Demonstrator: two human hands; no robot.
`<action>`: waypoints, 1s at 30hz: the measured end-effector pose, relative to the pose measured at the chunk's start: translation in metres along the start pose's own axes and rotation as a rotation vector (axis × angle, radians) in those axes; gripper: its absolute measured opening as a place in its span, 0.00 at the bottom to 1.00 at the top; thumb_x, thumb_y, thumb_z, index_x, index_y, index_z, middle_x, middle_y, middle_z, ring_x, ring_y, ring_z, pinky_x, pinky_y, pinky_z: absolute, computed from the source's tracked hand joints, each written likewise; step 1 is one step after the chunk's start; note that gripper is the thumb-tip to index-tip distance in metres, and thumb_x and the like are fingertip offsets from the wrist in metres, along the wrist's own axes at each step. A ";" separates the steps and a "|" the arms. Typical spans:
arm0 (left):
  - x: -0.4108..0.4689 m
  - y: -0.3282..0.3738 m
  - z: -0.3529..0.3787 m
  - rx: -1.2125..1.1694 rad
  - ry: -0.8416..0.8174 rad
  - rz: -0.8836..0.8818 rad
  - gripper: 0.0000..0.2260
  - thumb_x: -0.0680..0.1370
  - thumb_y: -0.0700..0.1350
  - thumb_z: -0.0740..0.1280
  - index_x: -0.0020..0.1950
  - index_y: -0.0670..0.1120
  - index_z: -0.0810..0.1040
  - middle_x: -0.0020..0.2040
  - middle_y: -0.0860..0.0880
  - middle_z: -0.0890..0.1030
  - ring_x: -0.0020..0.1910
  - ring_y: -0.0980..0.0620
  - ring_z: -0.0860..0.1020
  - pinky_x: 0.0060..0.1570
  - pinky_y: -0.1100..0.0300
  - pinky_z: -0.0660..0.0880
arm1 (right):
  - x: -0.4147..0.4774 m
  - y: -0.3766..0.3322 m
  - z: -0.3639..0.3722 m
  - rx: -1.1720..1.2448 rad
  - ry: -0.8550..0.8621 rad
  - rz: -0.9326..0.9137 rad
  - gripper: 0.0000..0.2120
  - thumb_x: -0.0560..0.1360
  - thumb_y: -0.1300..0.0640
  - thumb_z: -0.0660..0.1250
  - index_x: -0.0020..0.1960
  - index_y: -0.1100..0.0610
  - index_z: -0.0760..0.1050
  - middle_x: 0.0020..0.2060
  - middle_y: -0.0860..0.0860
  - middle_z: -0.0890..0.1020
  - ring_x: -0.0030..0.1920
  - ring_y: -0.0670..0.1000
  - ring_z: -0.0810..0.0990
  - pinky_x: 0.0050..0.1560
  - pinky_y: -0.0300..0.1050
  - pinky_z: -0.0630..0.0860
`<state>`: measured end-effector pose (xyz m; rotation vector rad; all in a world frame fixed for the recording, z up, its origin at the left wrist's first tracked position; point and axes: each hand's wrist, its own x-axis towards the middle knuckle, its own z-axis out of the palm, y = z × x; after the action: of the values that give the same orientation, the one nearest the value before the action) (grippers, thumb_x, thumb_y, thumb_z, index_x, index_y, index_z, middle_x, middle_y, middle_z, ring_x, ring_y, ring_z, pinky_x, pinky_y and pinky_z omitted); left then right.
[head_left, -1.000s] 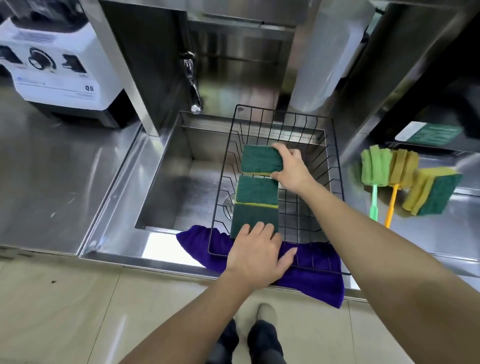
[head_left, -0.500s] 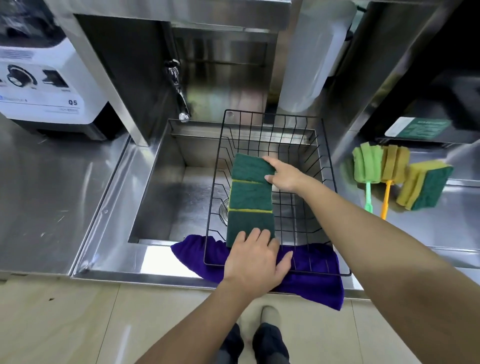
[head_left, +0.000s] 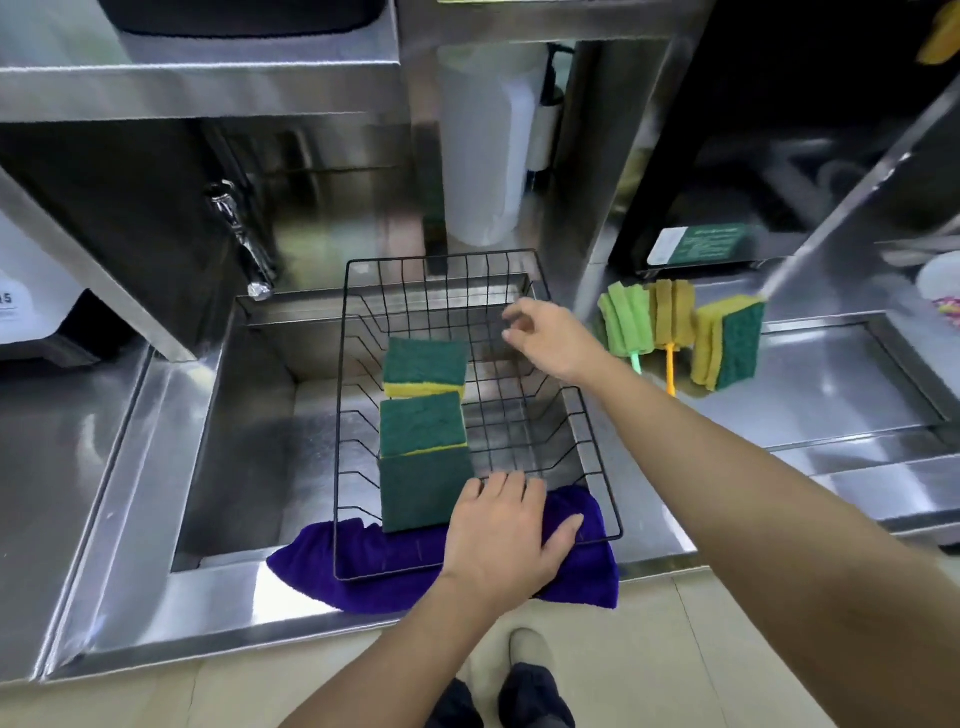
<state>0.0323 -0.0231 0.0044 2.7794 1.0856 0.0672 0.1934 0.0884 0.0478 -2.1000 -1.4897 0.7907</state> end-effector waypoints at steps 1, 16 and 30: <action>0.004 0.006 0.000 -0.003 -0.028 0.011 0.22 0.74 0.61 0.54 0.38 0.46 0.77 0.34 0.49 0.79 0.35 0.47 0.77 0.36 0.56 0.74 | -0.003 0.005 -0.011 0.022 0.057 0.001 0.15 0.77 0.60 0.62 0.63 0.60 0.73 0.55 0.58 0.81 0.57 0.56 0.78 0.55 0.42 0.71; 0.031 0.046 0.006 0.083 -0.188 0.099 0.26 0.78 0.65 0.45 0.60 0.48 0.71 0.59 0.49 0.77 0.57 0.50 0.74 0.57 0.55 0.67 | -0.049 0.160 -0.122 -0.638 0.292 0.300 0.35 0.73 0.68 0.61 0.75 0.52 0.54 0.76 0.52 0.57 0.77 0.53 0.53 0.69 0.57 0.60; 0.031 0.050 0.006 0.060 -0.203 0.053 0.24 0.78 0.64 0.47 0.56 0.49 0.72 0.54 0.51 0.78 0.52 0.52 0.75 0.53 0.57 0.70 | -0.065 0.182 -0.142 -0.630 0.311 0.213 0.13 0.66 0.59 0.71 0.36 0.53 0.65 0.42 0.53 0.74 0.50 0.55 0.73 0.48 0.48 0.56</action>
<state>0.0892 -0.0385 0.0059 2.7922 0.9792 -0.2391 0.3985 -0.0360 0.0474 -2.7138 -1.4792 0.0263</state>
